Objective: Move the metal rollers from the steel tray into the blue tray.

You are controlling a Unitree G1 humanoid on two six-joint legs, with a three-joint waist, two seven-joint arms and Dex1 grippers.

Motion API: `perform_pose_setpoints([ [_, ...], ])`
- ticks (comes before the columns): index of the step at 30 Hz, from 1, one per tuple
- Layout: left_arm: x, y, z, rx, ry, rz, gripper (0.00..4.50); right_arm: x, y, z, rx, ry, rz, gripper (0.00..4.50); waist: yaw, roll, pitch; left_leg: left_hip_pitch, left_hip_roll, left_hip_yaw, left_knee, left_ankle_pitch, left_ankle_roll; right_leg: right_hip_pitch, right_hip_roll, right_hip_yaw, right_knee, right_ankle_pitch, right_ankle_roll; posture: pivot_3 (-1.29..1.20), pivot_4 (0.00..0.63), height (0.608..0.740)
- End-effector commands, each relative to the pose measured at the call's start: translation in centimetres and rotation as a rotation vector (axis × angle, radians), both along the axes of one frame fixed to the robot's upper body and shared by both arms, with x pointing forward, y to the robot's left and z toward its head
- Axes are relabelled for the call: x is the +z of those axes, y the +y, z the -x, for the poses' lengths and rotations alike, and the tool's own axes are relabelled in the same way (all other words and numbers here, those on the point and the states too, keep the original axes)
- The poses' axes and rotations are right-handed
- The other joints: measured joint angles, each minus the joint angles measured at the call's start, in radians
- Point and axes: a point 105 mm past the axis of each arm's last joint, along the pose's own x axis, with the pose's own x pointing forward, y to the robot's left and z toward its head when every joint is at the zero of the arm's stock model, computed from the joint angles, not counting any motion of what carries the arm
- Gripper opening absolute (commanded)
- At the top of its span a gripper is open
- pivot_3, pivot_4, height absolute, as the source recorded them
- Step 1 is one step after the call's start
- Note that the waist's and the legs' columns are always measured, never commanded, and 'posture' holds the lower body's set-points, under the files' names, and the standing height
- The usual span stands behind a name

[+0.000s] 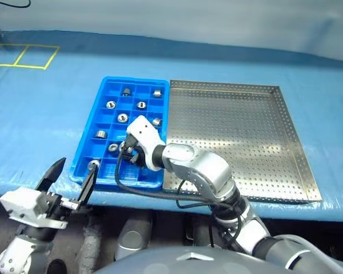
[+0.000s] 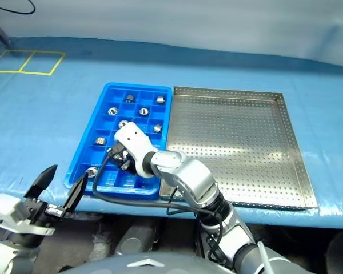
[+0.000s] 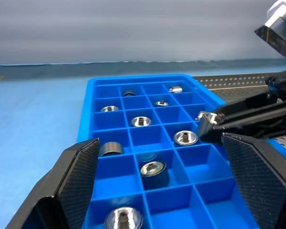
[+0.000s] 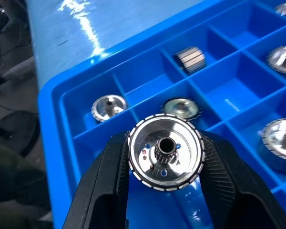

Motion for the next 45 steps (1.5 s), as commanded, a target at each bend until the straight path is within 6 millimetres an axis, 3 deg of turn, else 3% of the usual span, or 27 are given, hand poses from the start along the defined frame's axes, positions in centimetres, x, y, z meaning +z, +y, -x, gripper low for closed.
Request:
perform_pose_setpoints([
  [1,1.7,-0.7,0.2,-0.021,-0.072,0.001,4.5,-0.2,0.1,1.3,0.062,0.035,-0.003,1.7,0.013,0.0,0.0,0.0,0.0,0.0,0.0,0.0,0.0,0.0,0.0,0.0,0.0,0.0,0.0,0.45,0.15,0.74],
  [10,1.3,-1.7,-0.9,-0.094,-0.068,0.036,4.5,-2.0,-1.4,2.4,0.073,0.096,0.069,1.7,0.046,0.0,0.0,-0.001,0.0,0.0,0.0,-0.001,-0.001,-0.001,0.001,-0.002,-0.001,0.0,0.0,0.39,0.15,0.74],
  [14,1.3,-2.0,-1.6,-0.135,-0.065,0.038,4.5,-1.9,-1.8,2.4,0.05,0.094,0.062,2.94,0.043,-0.001,-0.001,-0.001,0.0,0.0,0.0,-0.002,0.0,0.0,0.001,-0.001,-0.002,0.0,0.0,0.34,0.15,0.74],
  [19,1.7,-2.1,-3.5,-0.204,-0.077,0.014,4.5,0.8,-2.7,0.7,-0.048,-0.023,-0.038,4.39,0.027,0.0,-0.001,-0.001,0.001,0.0,0.0,-0.001,-0.001,0.0,0.003,-0.003,-0.002,0.0,0.0,0.24,0.15,0.74],
  [22,2.0,-1.9,-5.1,-0.223,-0.091,-0.013,4.5,2.5,-4.2,-0.6,-0.142,-0.121,-0.097,4.39,0.008,0.0,-0.001,-0.001,0.001,0.0,0.001,-0.001,-0.002,0.001,0.003,-0.003,-0.001,0.0,0.0,0.19,0.15,0.74],
  [24,2.7,-2.1,-6.6,-0.246,-0.119,-0.032,4.5,4.1,-6.2,-1.6,-0.246,-0.248,-0.146,4.39,-0.004,0.0,-0.001,0.0,0.0,0.0,0.001,0.0,-0.002,0.002,0.003,-0.003,-0.001,0.001,0.001,0.14,0.15,0.74],
  [29,4.8,-2.8,-9.8,-0.3,-0.206,-0.069,4.5,5.7,-10.6,-2.2,-0.417,-0.445,-0.142,4.39,-0.067,-0.003,-0.003,0.0,0.0,0.001,0.001,0.001,-0.004,0.004,0.002,-0.003,-0.001,0.002,0.001,0.04,0.15,0.74],
  [33,5.9,-4.5,-13.3,-0.329,-0.242,-0.111,4.5,5.6,-15.1,-2.1,-0.565,-0.53,-0.085,4.39,-0.119,-0.003,-0.003,0.001,0.0,0.001,0.001,0.003,-0.008,0.007,0.002,0.001,0.0,0.007,0.003,-0.05,0.15,0.74],
  [37,5.9,-5.5,-15.2,-0.325,-0.215,-0.072,4.5,5.1,-17.3,-1.4,-0.645,-0.535,-0.052,4.39,-0.169,-0.003,-0.003,0.003,0.0,0.002,0.001,0.002,-0.005,0.009,0.002,0.003,-0.001,0.008,0.004,-0.09,0.15,0.74],
  [40,5.5,-7.0,-15.7,-0.359,-0.179,-0.091,4.5,4.3,-19.1,-0.8,-0.715,-0.533,0.0,4.39,-0.193,-0.003,-0.003,0.004,0.0,0.004,0.001,0.0,-0.002,0.008,0.002,0.005,-0.001,0.009,0.005,-0.12,0.15,0.74],
  [45,3.3,-7.9,-15.7,-0.366,-0.113,-0.168,4.5,3.2,-20.1,0.4,-0.794,-0.484,-0.025,4.39,-0.209,-0.002,-0.003,0.005,0.001,0.006,0.001,-0.001,0.0,0.008,0.003,0.007,0.0,0.009,0.005,-0.12,0.15,0.74],
])
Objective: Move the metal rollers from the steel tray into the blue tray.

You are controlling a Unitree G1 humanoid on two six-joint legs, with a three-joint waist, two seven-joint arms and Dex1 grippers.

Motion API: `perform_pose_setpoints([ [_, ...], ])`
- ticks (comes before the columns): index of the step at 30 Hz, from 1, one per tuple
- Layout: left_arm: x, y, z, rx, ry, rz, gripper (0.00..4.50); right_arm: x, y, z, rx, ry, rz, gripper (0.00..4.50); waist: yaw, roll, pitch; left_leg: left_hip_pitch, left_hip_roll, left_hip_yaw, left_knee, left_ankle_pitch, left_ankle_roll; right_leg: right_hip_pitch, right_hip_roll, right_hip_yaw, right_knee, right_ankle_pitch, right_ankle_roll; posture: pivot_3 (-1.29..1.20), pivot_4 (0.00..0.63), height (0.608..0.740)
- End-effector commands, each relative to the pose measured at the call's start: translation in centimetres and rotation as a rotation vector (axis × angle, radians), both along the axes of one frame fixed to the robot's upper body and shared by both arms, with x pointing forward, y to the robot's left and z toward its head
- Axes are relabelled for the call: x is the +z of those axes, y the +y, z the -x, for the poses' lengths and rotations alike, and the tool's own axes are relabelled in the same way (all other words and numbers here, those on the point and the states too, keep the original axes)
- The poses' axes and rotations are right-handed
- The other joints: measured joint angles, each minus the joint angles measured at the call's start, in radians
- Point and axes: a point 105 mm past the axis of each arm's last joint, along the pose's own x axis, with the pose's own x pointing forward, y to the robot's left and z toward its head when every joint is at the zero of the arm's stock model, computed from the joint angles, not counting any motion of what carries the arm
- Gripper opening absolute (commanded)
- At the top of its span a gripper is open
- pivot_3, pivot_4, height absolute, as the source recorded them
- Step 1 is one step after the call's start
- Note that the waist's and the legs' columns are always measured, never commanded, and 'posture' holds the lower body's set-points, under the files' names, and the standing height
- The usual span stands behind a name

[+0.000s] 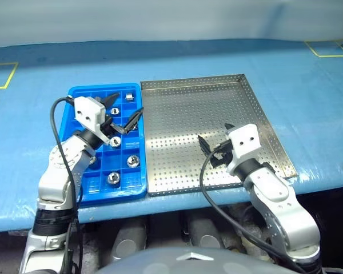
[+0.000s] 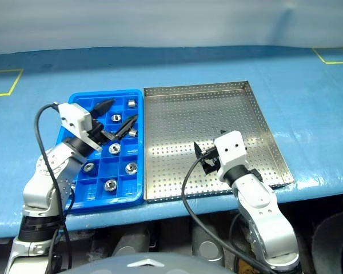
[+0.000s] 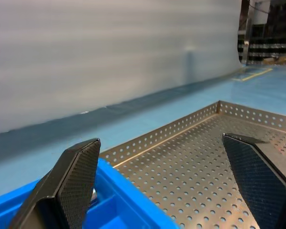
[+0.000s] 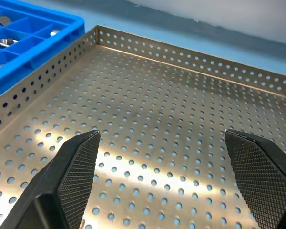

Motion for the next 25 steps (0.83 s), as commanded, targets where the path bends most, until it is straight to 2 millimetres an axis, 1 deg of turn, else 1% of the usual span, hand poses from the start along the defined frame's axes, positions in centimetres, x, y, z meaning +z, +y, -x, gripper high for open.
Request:
perform_pose_setpoints([
  [1,-1.0,-0.3,0.1,0.022,0.025,-0.023,4.5,1.4,-0.4,0.5,-0.044,-0.076,-0.043,4.39,-0.005,0.0,0.0,0.0,0.0,0.0,0.0,0.0,0.0,0.0,0.0,0.0,0.0,0.0,0.001,-0.12,0.15,0.74],
  [5,-1.5,-0.2,0.1,0.049,0.066,0.004,4.5,1.0,-0.7,0.3,-0.084,-0.063,-0.066,4.39,-0.006,0.0,0.0,0.0,0.0,0.001,0.002,0.0,0.002,0.0,0.0,0.001,0.0,-0.001,0.005,-0.11,0.15,0.74],
  [14,-1.8,0.5,0.2,0.06,0.073,-0.028,4.5,0.9,-0.4,0.0,-0.072,-0.051,-0.08,4.39,-0.003,0.0,0.0,0.001,0.0,0.002,0.004,0.002,0.003,0.002,-0.001,0.001,0.001,0.0,0.004,-0.09,0.15,0.74],
  [25,-2.3,0.4,0.9,0.058,0.098,-0.024,4.5,0.9,-0.1,-0.1,-0.053,-0.034,-0.11,4.39,0.012,0.0,0.0,0.0,-0.001,0.002,0.004,0.002,0.003,0.002,-0.002,0.001,0.001,0.001,0.003,-0.06,0.15,0.74],
])
